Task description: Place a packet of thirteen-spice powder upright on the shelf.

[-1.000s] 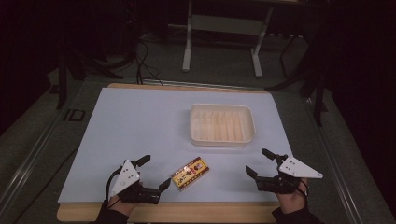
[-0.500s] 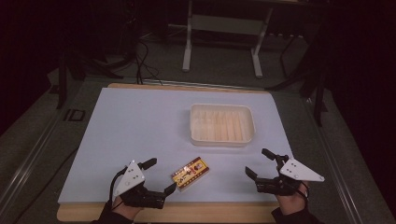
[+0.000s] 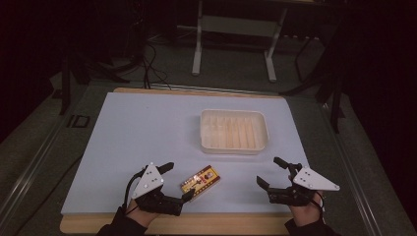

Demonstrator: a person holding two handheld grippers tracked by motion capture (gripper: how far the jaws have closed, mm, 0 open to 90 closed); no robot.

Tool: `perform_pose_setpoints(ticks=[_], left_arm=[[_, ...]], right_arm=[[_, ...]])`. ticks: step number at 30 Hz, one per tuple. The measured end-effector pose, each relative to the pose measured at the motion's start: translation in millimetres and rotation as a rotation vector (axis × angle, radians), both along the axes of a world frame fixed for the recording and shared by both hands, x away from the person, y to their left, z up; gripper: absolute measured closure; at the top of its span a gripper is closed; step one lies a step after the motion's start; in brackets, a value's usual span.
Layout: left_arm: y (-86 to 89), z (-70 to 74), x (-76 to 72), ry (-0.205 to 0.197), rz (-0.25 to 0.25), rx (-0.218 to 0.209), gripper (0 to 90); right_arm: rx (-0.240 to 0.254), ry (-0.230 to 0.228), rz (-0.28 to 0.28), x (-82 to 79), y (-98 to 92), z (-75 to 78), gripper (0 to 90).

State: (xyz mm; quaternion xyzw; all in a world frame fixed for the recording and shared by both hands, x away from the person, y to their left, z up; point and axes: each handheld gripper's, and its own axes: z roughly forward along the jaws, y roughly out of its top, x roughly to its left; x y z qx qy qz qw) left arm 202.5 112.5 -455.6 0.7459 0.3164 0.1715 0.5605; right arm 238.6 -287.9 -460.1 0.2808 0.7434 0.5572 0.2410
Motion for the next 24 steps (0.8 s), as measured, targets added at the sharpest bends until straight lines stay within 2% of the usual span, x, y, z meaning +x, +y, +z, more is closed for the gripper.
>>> perform_pose_setpoints(ticks=[2,7,14,20,21,24], left_arm=[[-0.9,1.2,2.3,0.004,-0.024,-0.003,1.8],[-7.4,1.4,7.5,0.021,-0.051,0.025,1.8],[-19.6,-0.9,14.6,0.036,-0.058,0.065,1.8],[-30.3,-10.2,23.5,0.068,-0.067,0.09,1.9],[-34.3,-13.4,26.3,0.076,-0.061,0.106,1.9],[-38.4,-16.9,29.1,0.081,-0.054,0.12,1.9]], right_arm=[[-0.002,-0.001,-0.003,0.2,0.1,-0.3,12.7],[0.0,0.004,-0.001,1.1,-0.1,-0.8,12.7],[0.0,0.015,0.004,1.6,0.3,-1.4,12.8],[0.001,0.018,0.008,1.5,0.5,-1.5,12.8],[0.002,0.019,0.011,1.5,0.6,-1.6,12.8],[0.0,0.021,0.013,1.9,0.7,-2.0,12.8]])
